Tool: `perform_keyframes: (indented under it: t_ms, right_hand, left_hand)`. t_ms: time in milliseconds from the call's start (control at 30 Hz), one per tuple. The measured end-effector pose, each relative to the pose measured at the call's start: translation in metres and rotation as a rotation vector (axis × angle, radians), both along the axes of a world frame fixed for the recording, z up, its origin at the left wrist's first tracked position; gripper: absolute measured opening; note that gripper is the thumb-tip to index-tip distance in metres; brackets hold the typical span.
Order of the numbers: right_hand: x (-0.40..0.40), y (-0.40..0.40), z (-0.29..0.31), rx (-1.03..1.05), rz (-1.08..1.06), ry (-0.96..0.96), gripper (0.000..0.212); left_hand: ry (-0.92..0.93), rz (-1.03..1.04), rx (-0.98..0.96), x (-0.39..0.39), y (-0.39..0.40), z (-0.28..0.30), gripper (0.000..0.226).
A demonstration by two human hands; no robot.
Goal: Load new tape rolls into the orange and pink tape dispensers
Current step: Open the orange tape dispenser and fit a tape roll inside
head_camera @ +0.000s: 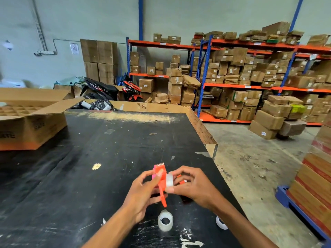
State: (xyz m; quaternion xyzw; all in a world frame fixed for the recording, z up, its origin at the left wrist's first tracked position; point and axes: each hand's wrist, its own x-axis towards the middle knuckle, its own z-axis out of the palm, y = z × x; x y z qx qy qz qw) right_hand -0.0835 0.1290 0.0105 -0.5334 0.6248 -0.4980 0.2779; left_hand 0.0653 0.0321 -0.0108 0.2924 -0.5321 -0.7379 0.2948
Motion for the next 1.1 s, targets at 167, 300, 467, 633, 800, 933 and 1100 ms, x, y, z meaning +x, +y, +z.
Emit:
perform_keyframes:
  t_ms: [167,300,467,633,800,933,1100]
  right_hand:
    - [0.002,-0.008,-0.003,-0.003,0.057,-0.041,0.039]
    - [0.002,-0.011,0.001,0.008,0.079,0.023,0.033]
    - [-0.042,-0.026,-0.015,0.102,-0.354,0.255,0.027]
    - [-0.055,-0.042,-0.064,0.582,-0.339,0.673,0.035]
    - [-0.038,-0.036,-0.043,0.313,-0.31,0.191,0.017]
    - [-0.011,-0.019,-0.005,0.105,-0.091,-0.267,0.024]
    - [0.013,-0.01,0.004,0.01,-0.066,-0.314,0.03]
  left_hand:
    - [-0.015,0.012,-0.032,-0.004,-0.001,-0.002,0.026]
    - [0.0,0.014,0.063,-0.007,-0.007,-0.008,0.028]
    - [0.032,0.072,0.128,-0.01,-0.019,-0.012,0.029]
    - [0.026,0.089,0.061,-0.011,-0.022,-0.012,0.024]
    - [0.005,0.1,0.015,-0.007,-0.023,-0.011,0.021]
    - [0.034,0.088,0.008,-0.006,-0.026,-0.008,0.021]
    - [0.066,0.072,-0.016,-0.009,-0.018,-0.002,0.022]
